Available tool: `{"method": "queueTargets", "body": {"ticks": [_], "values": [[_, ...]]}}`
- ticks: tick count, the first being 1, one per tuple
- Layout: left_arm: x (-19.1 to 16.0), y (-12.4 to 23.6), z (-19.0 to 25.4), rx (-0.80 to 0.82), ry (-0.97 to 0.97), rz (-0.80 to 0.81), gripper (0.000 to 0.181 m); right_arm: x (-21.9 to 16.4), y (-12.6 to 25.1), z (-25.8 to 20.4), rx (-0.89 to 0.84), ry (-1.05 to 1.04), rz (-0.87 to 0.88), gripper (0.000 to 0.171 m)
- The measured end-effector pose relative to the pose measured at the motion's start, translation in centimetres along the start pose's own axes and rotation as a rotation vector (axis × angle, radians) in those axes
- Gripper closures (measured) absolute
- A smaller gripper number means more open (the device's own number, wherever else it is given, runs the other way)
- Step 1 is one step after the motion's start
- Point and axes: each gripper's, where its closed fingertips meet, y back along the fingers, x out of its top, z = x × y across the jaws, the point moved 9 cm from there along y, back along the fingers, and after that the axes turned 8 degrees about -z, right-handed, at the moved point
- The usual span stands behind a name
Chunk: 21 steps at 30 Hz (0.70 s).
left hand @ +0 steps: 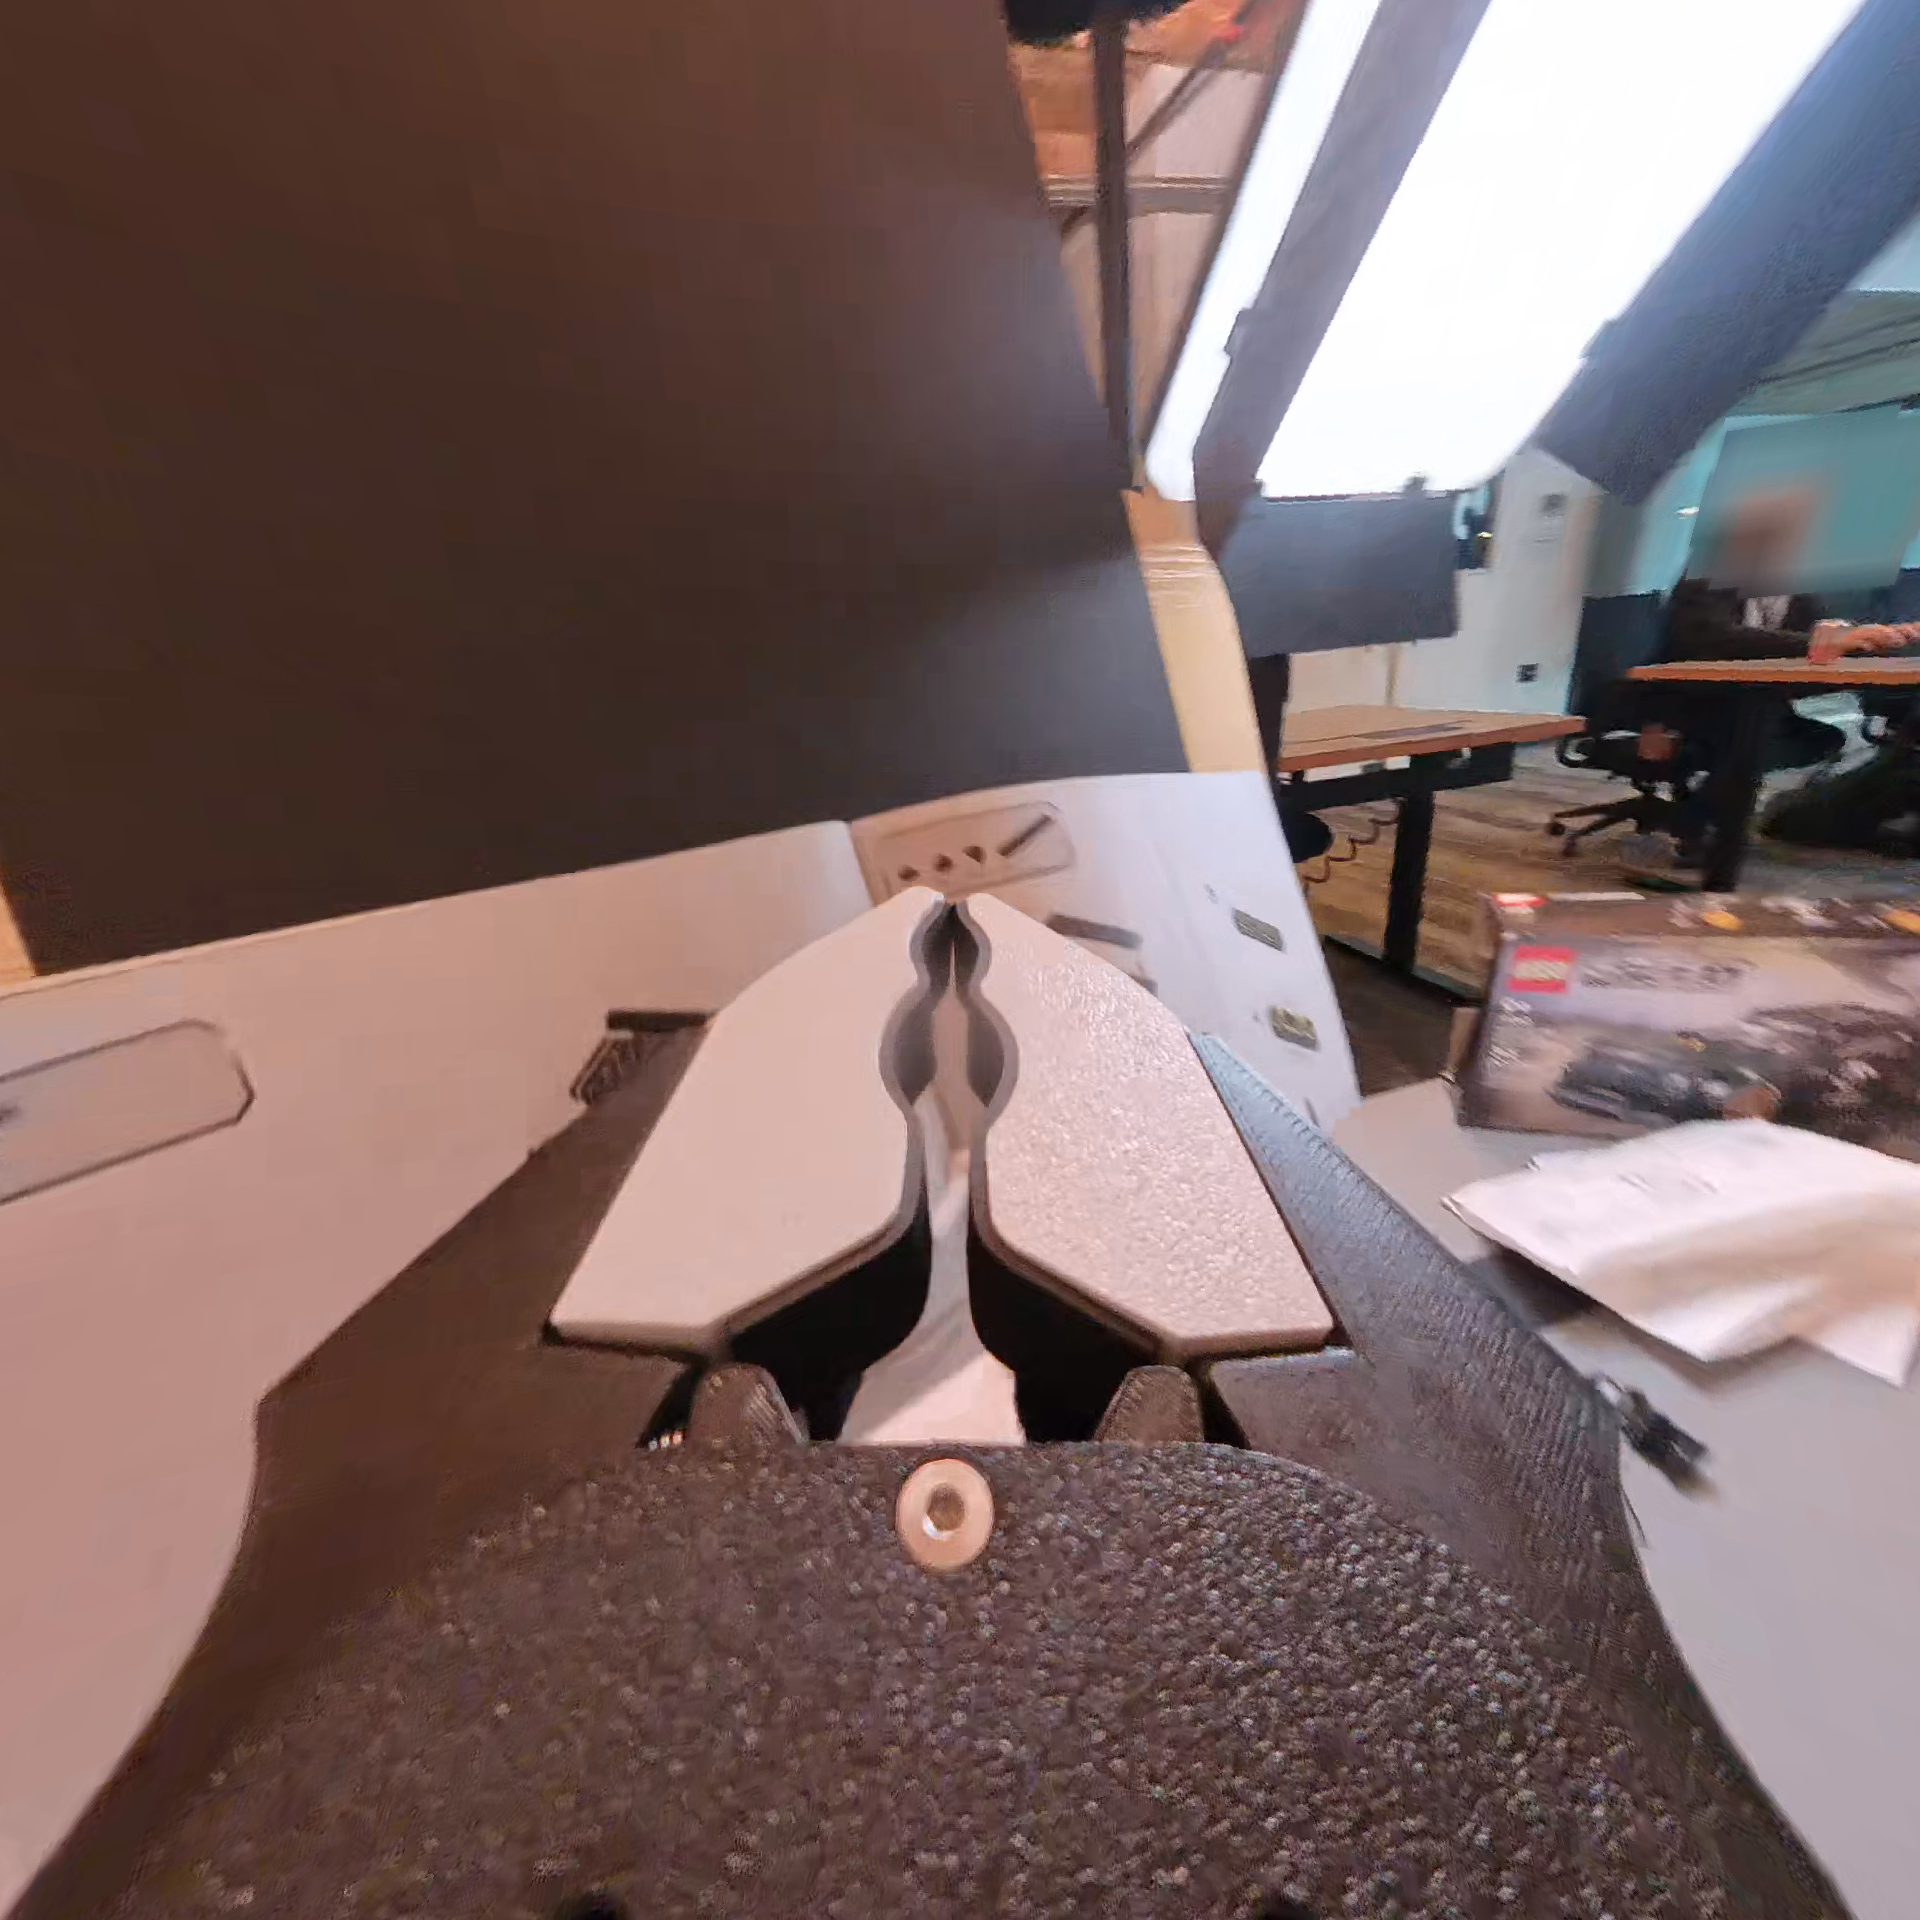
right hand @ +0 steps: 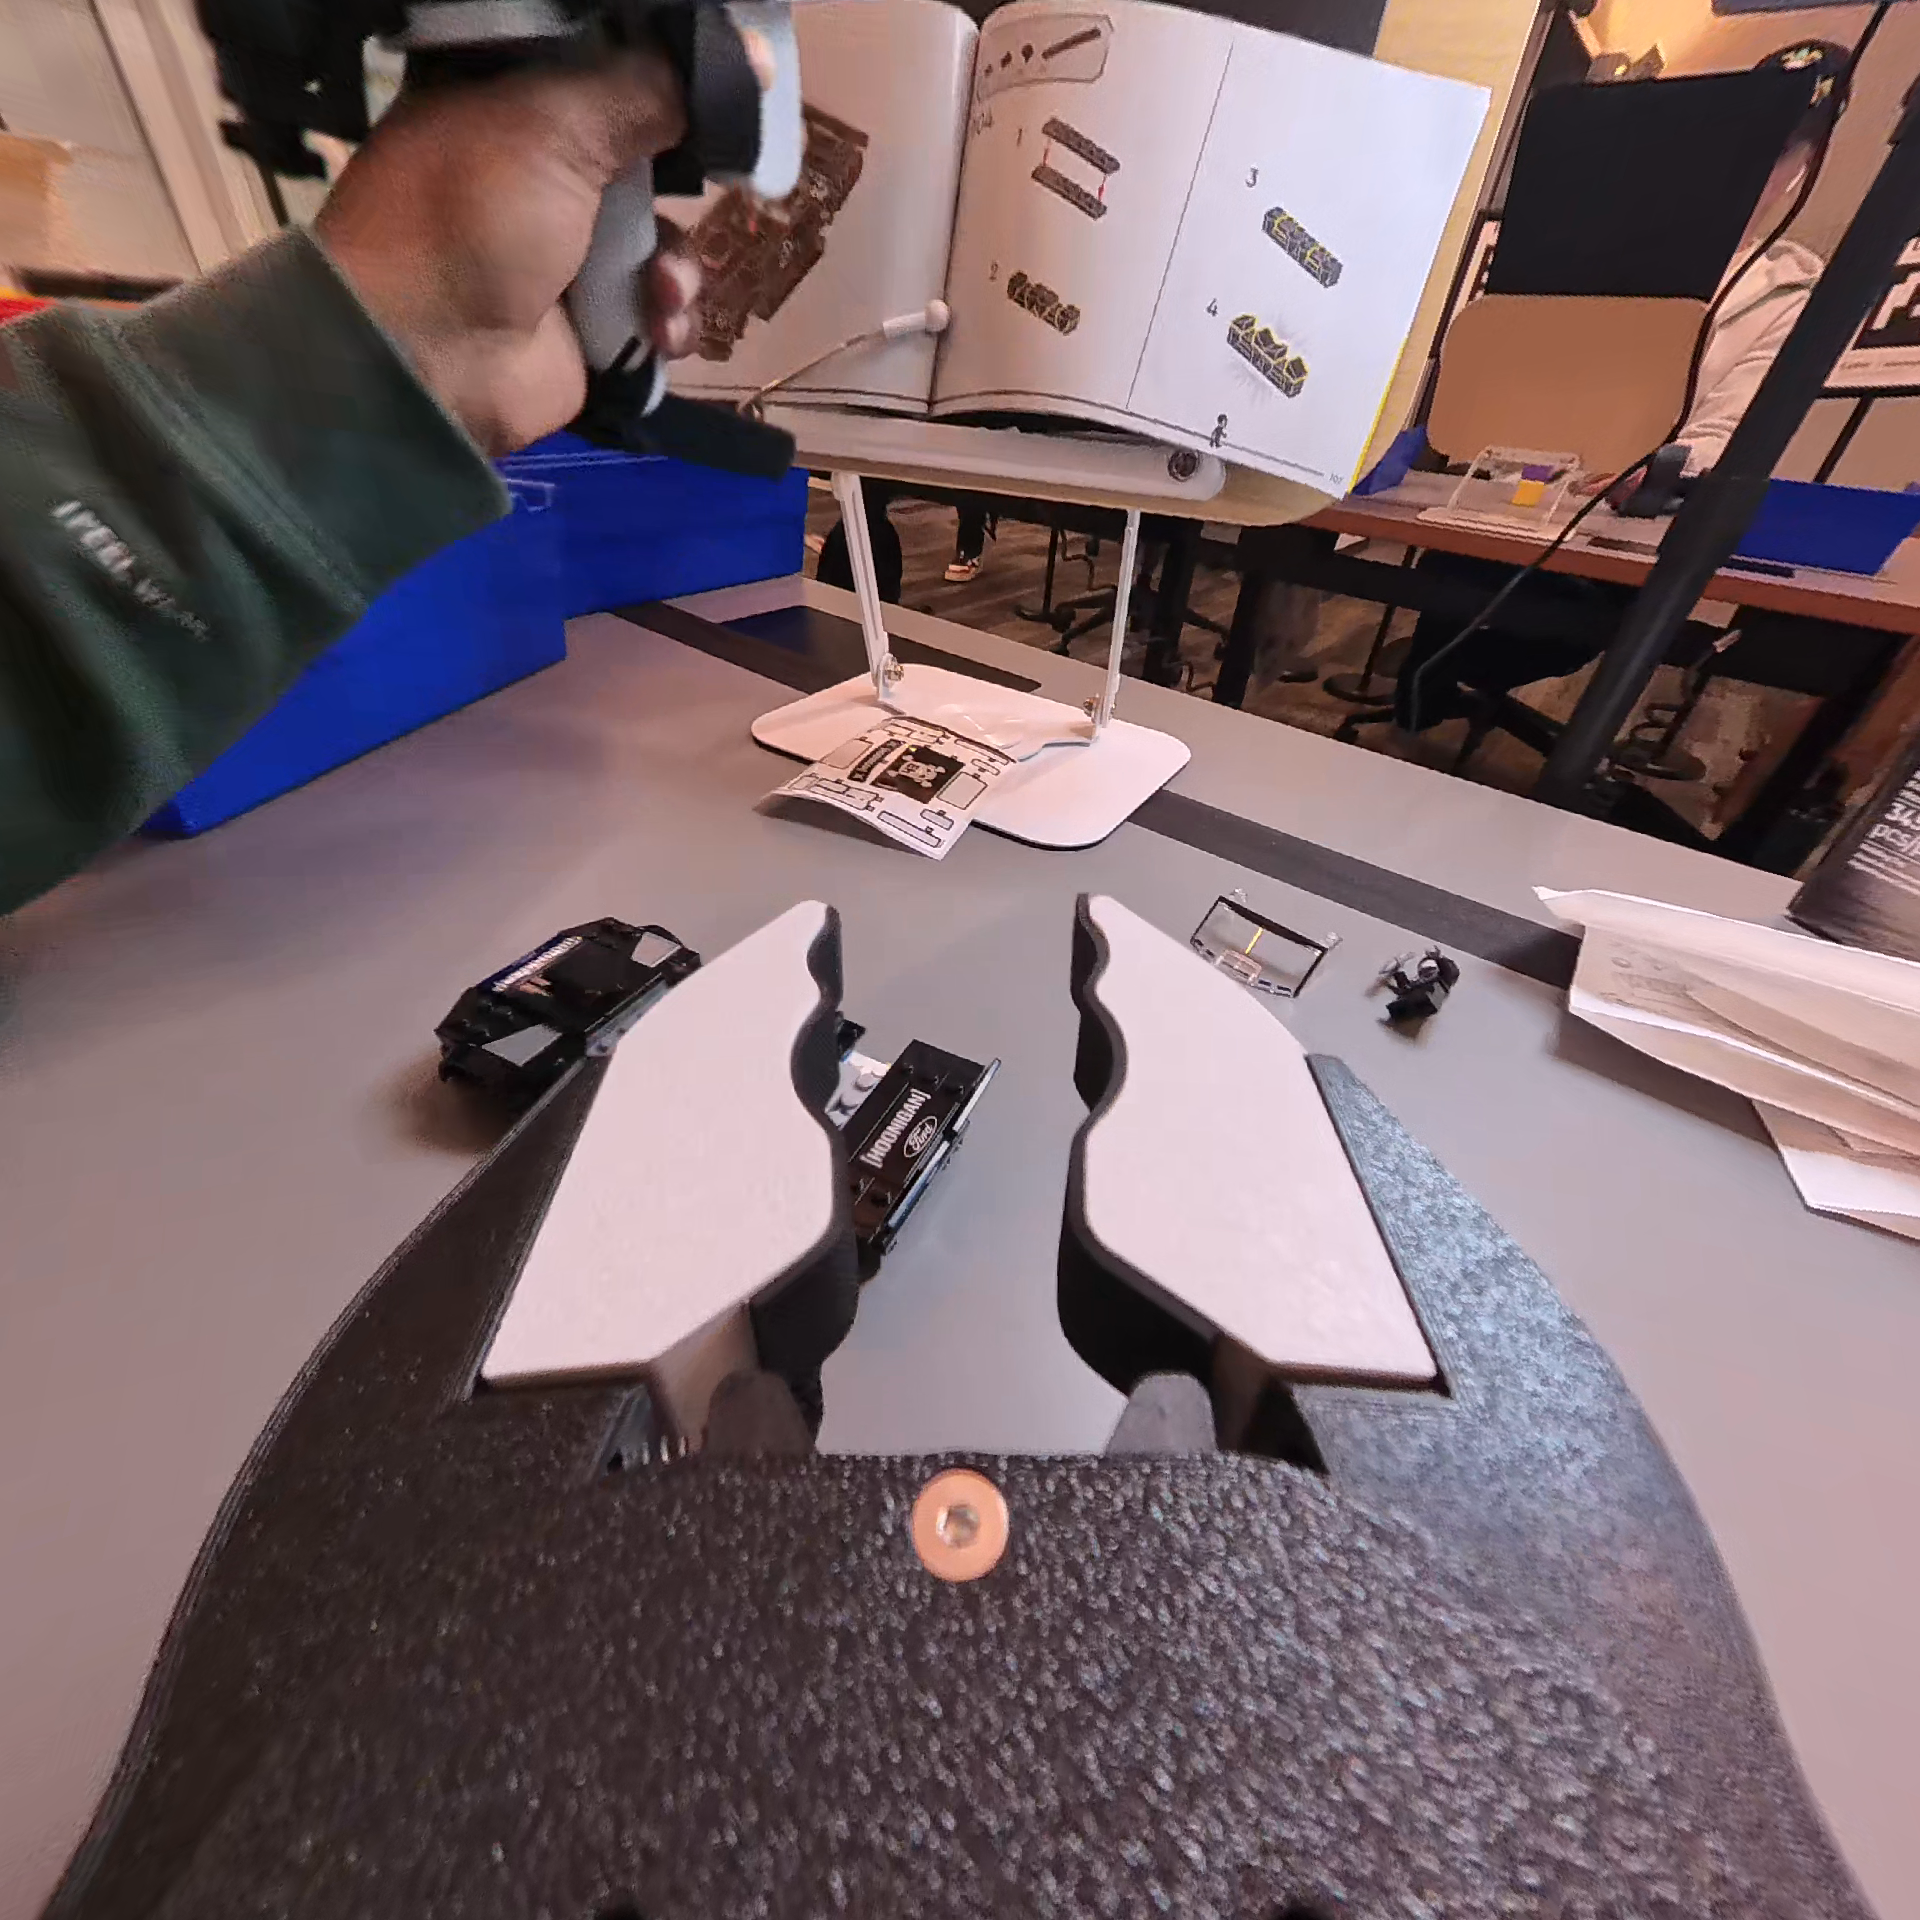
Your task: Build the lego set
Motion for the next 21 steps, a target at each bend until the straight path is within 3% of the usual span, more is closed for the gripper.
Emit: {"method": "queueTargets", "body": {"ticks": [9,21], "values": [[-0.8,-4.5,-1.0,-0.025,0.010,-0.067,0.181,-0.3,-0.5,0.3,0.003,0.011,-0.020,0.133],[-1.0,-4.6,-0.4,-0.041,-0.006,-0.051,0.181,-0.3,-0.4,0.6,0.013,-0.002,-0.022,0.136]]}}
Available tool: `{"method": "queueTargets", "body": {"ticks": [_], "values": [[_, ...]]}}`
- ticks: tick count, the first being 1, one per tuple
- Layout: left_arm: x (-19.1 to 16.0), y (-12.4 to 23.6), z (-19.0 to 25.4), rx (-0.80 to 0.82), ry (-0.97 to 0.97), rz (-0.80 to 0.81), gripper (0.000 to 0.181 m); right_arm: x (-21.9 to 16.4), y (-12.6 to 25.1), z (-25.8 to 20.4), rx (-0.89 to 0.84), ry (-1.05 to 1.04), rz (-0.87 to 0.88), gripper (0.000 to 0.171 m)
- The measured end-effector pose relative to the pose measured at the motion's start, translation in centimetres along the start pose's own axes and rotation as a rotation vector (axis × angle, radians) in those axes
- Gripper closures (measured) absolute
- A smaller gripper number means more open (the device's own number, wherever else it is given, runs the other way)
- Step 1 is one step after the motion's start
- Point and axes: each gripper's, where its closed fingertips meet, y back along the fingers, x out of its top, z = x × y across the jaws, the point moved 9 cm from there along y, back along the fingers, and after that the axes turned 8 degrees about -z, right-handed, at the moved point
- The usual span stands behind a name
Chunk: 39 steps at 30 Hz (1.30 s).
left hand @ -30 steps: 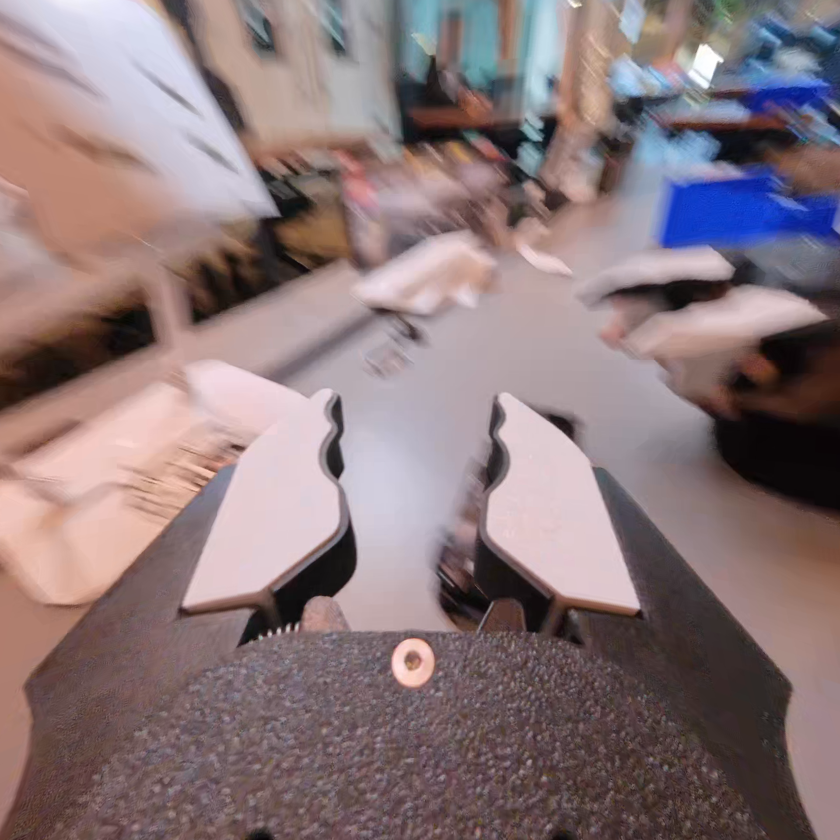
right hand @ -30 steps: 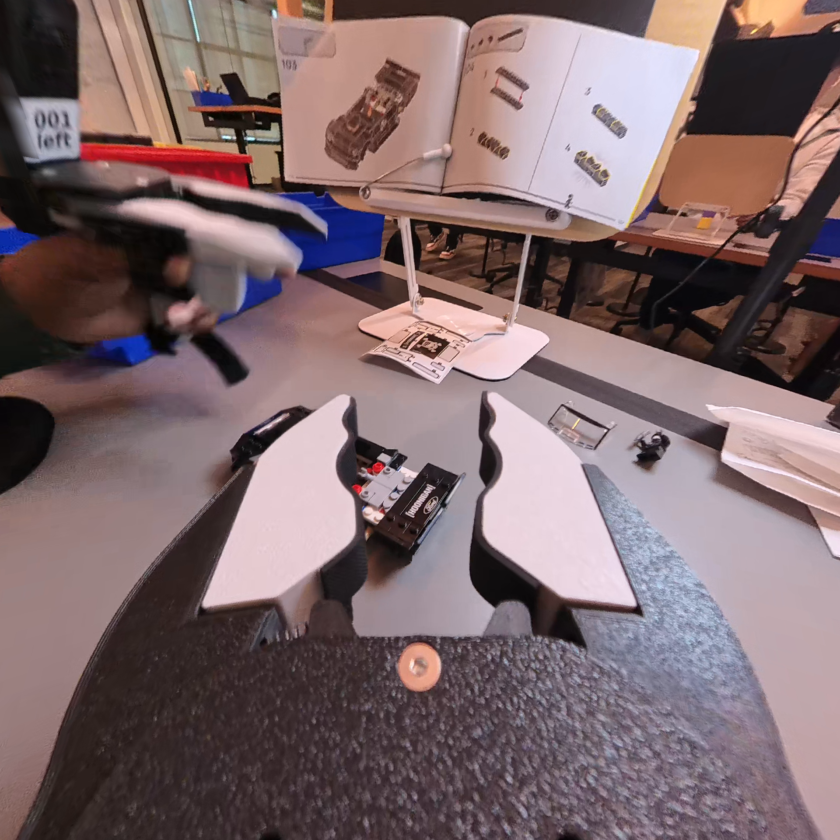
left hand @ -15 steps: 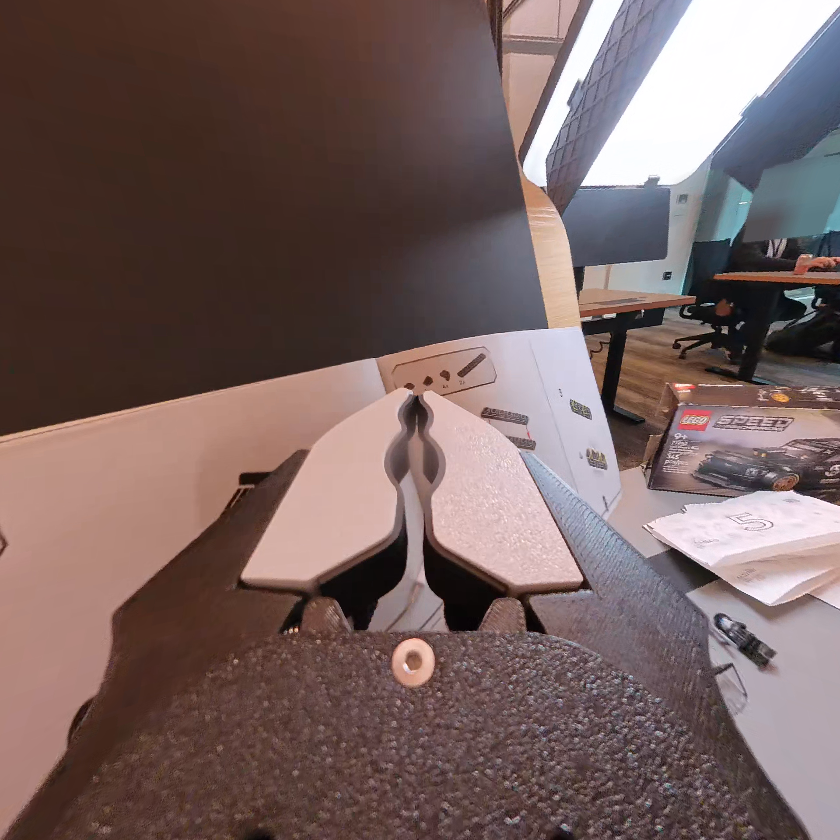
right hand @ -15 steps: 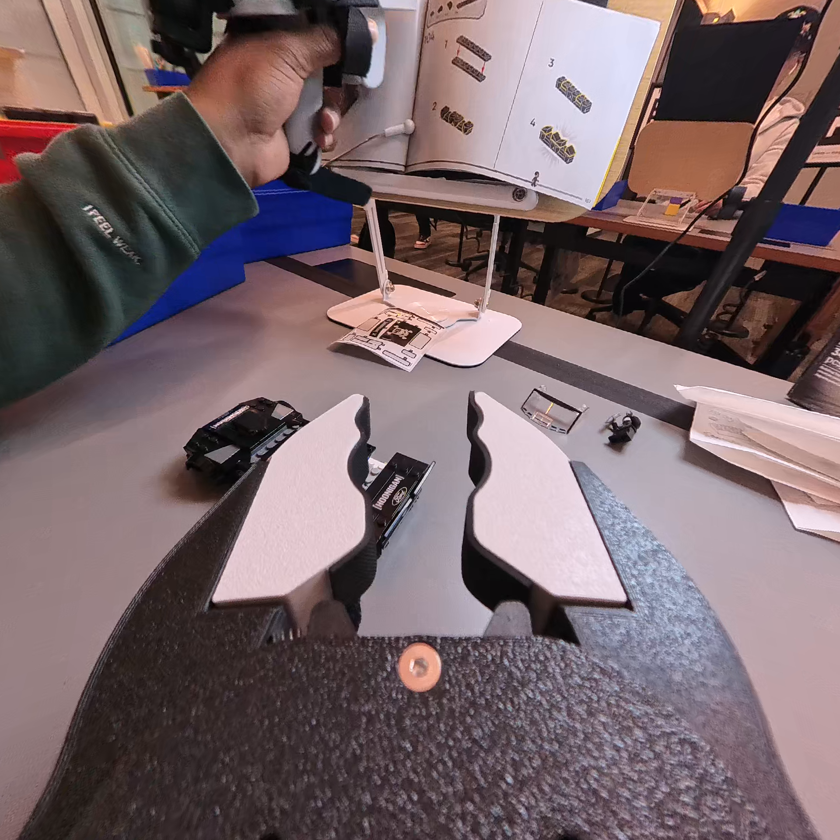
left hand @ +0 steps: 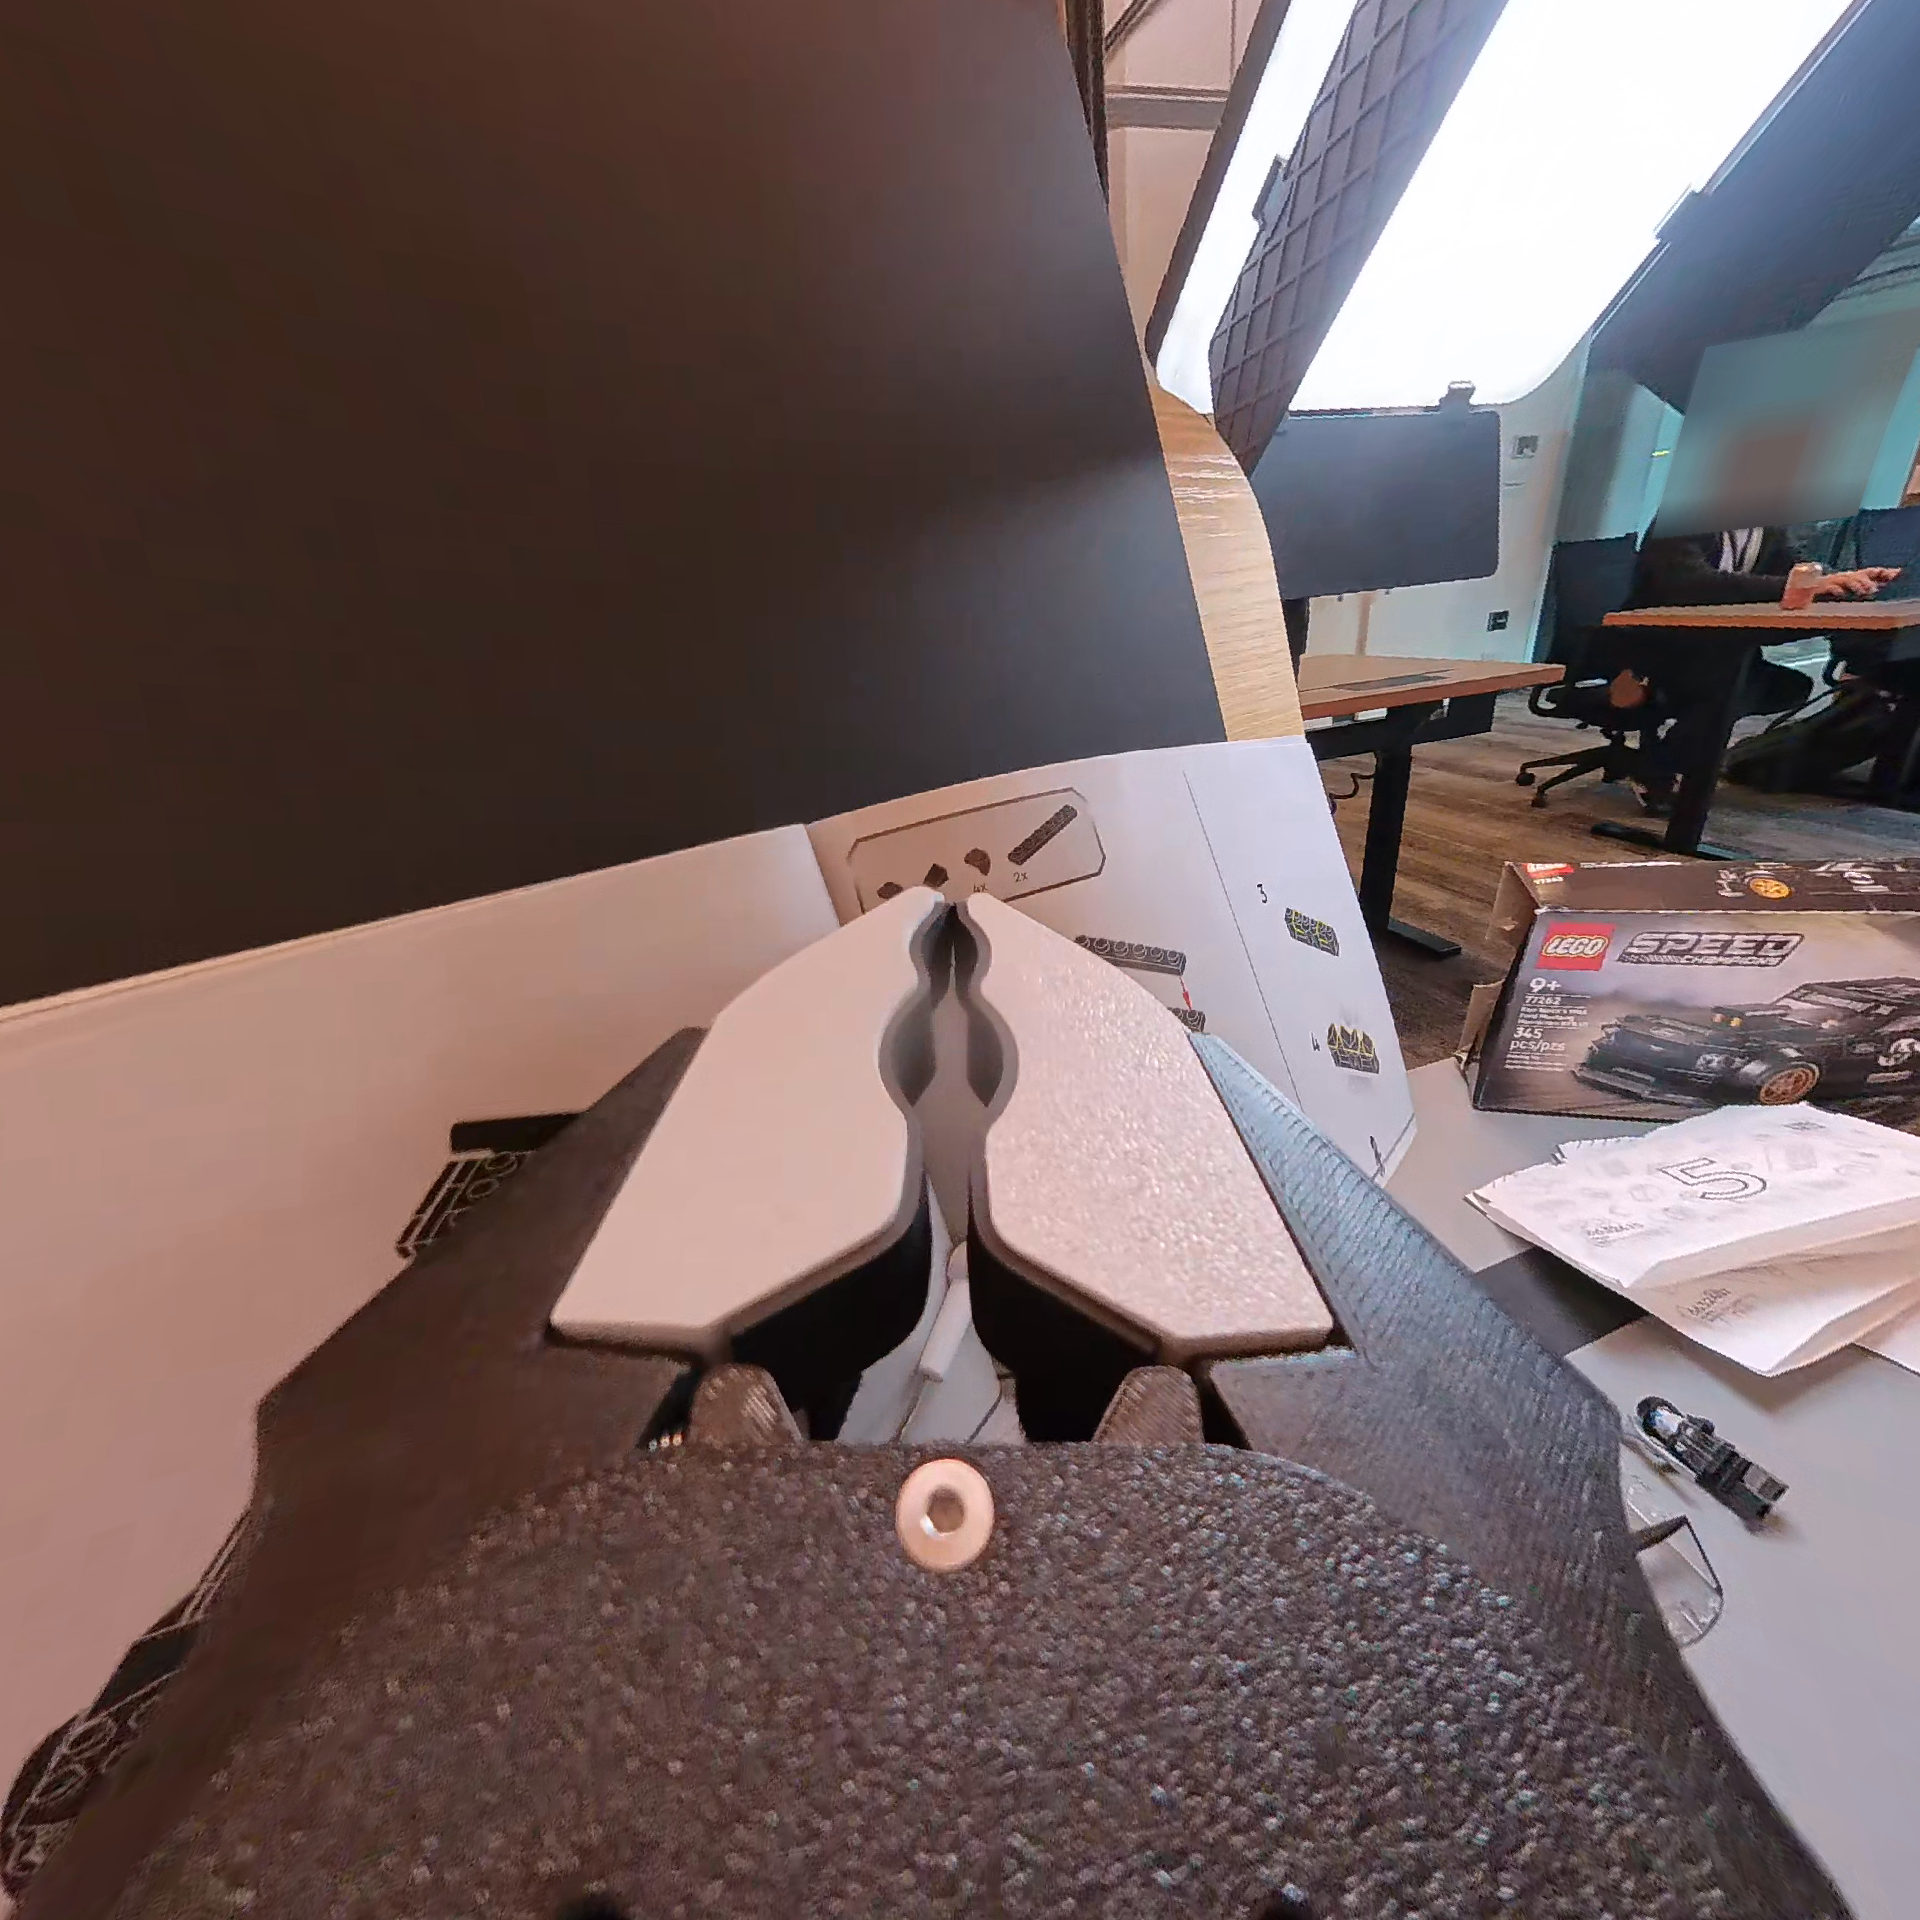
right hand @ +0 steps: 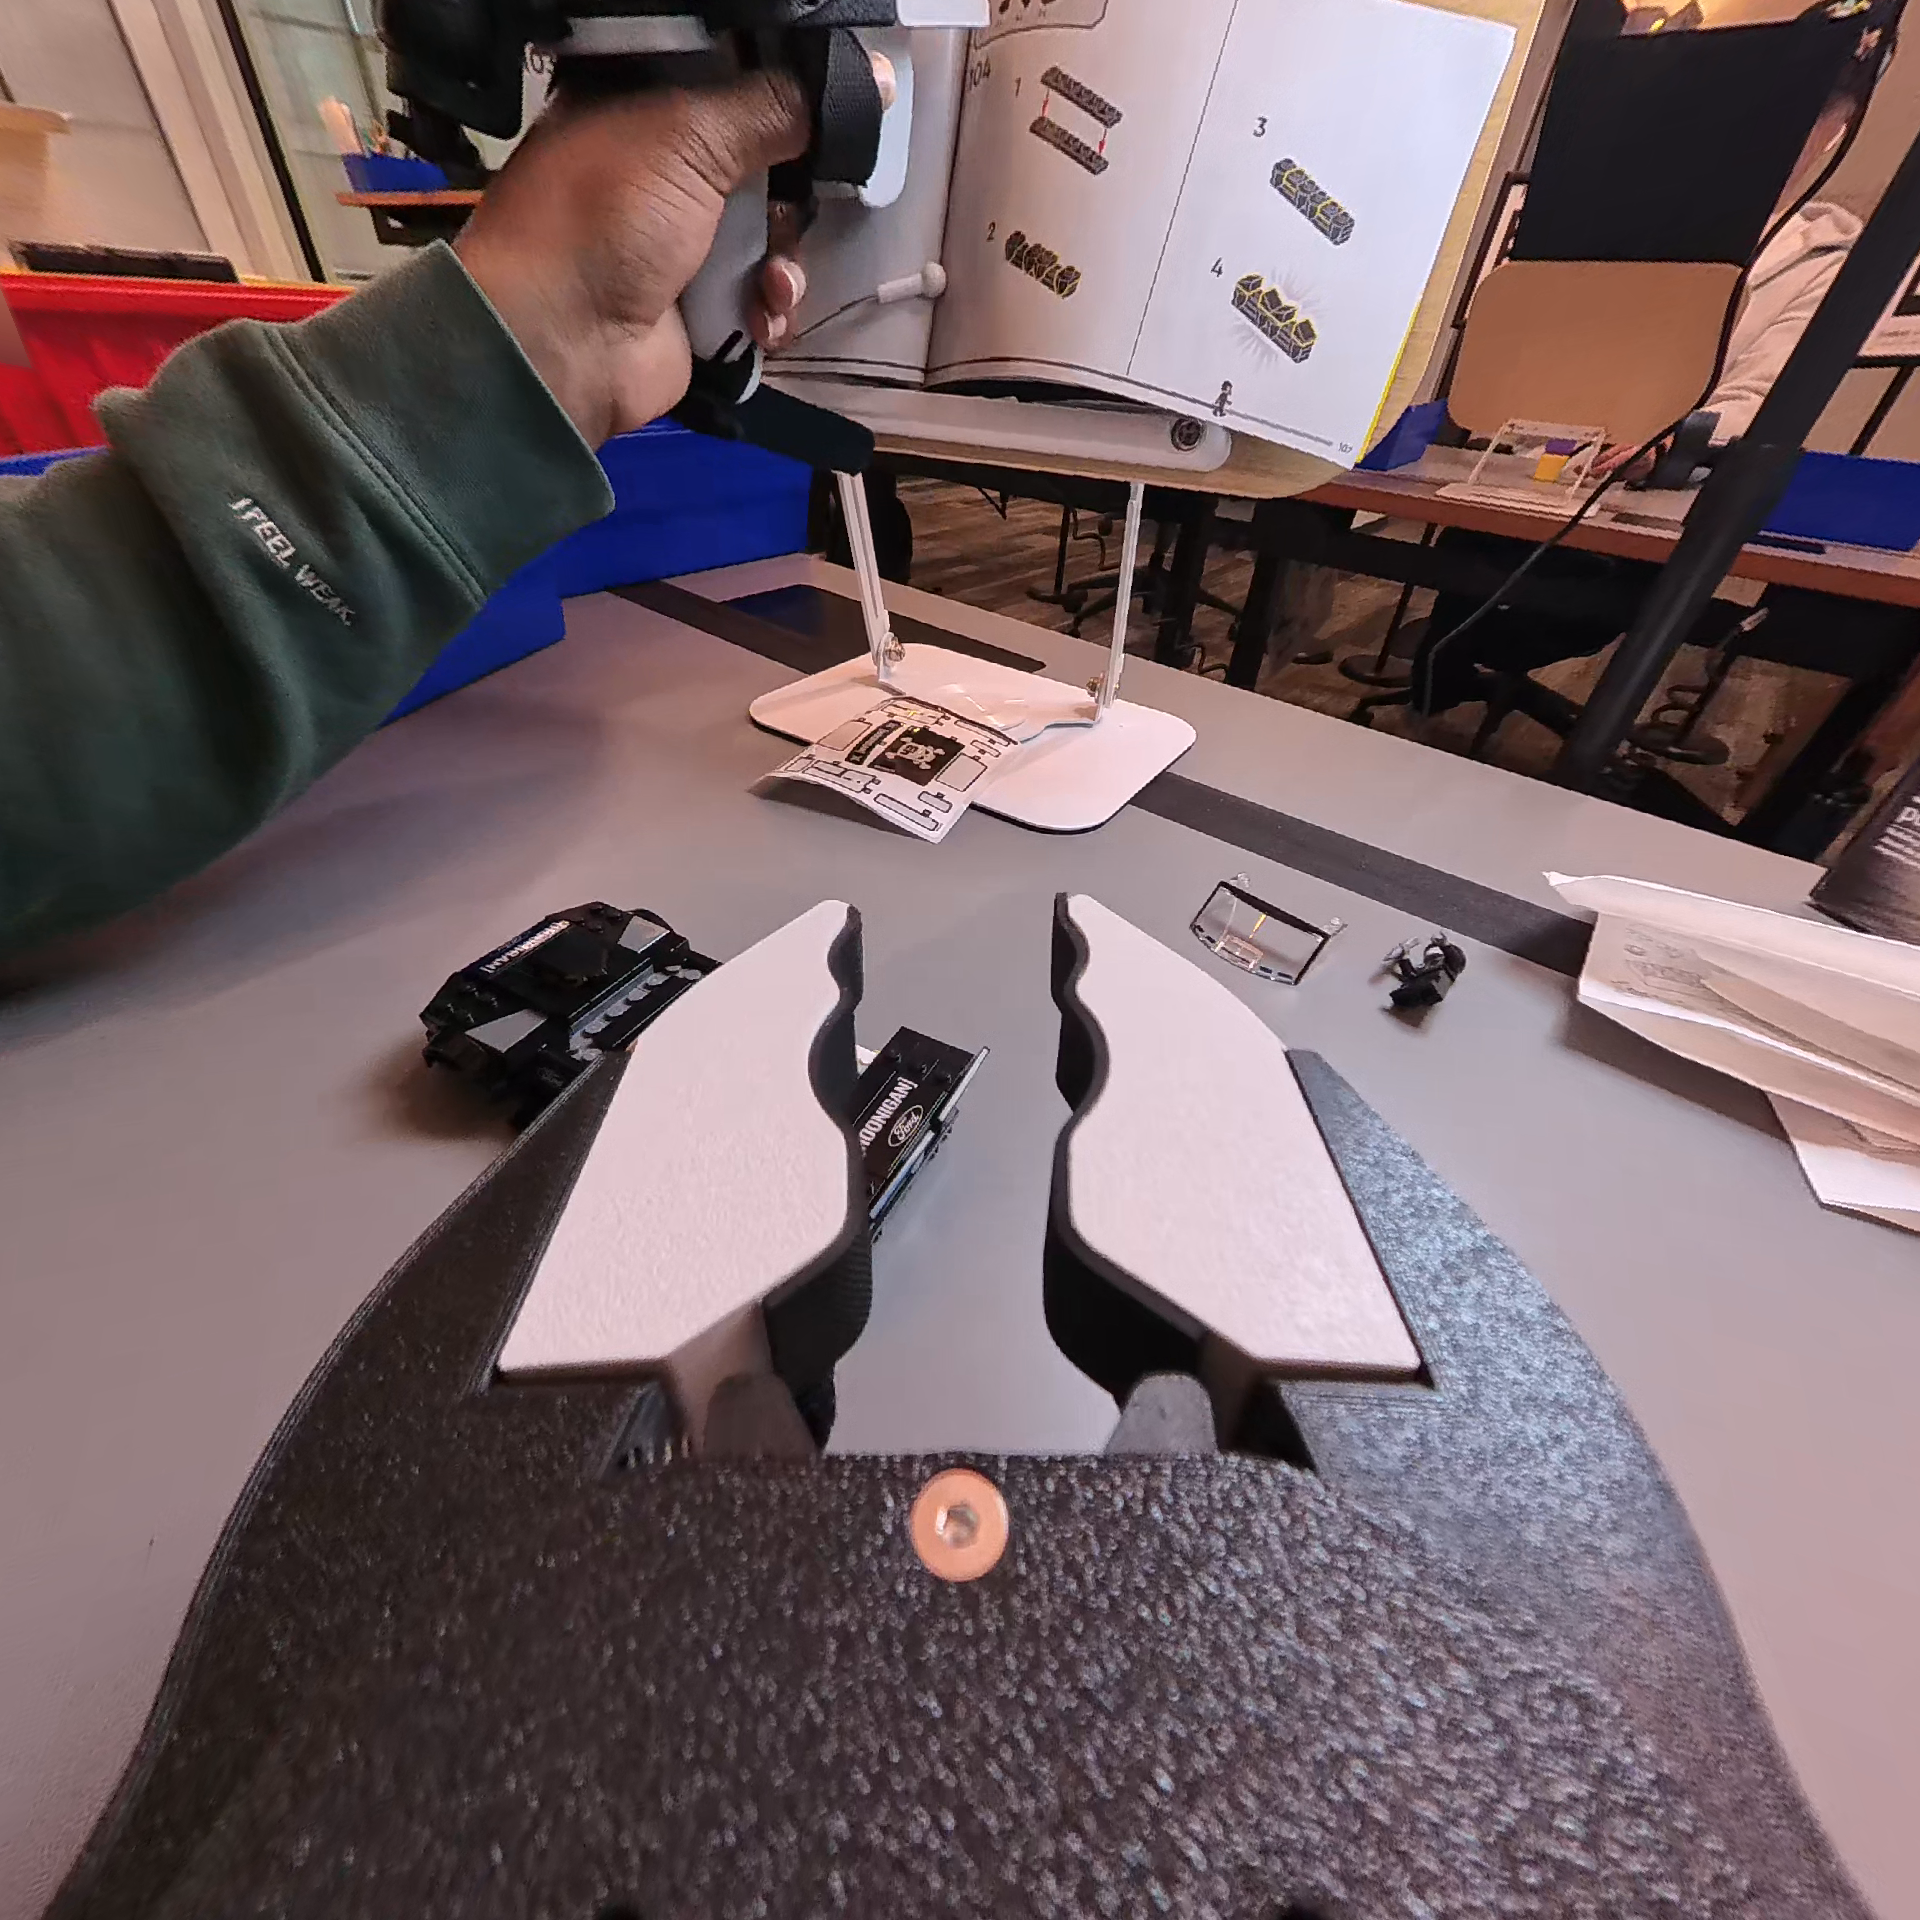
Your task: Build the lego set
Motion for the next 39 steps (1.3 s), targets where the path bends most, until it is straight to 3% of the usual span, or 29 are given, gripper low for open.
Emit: {"method": "queueTargets", "body": {"ticks": [31,39], "values": [[-0.3,0.6,1.0,-0.018,-0.029,-0.013,0.181,0.0,0.5,0.3,-0.022,0.028,-0.010,0.138],[1.0,2.4,2.4,-0.162,-0.046,0.033,0.181,0.0,0.7,0.4,-0.013,0.013,-0.018,0.137]]}}
